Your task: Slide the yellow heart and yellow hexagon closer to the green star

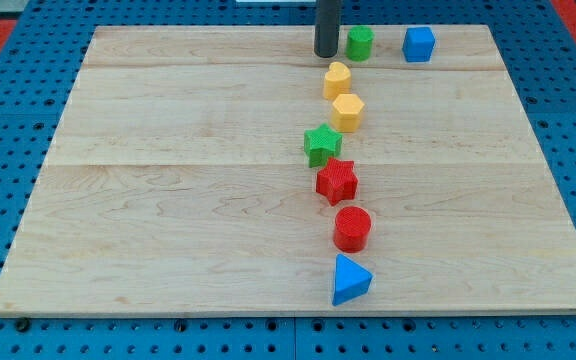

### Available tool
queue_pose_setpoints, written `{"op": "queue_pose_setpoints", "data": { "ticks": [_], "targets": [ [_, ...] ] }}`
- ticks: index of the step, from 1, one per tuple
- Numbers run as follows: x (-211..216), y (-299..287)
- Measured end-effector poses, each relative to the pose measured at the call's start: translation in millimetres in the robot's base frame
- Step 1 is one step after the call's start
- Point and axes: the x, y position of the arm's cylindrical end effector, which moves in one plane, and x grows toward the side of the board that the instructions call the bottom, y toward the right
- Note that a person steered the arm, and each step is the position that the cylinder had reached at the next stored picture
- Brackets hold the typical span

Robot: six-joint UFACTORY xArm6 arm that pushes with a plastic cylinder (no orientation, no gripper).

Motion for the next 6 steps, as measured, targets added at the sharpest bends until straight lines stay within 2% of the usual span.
{"op": "queue_pose_setpoints", "data": {
  "ticks": [1,2,4,5,6],
  "targets": [
    [0.9,0.0],
    [21.4,0.0],
    [86.1,-0.8],
    [82.0,15.6],
    [107.9,49.1]
  ]
}}
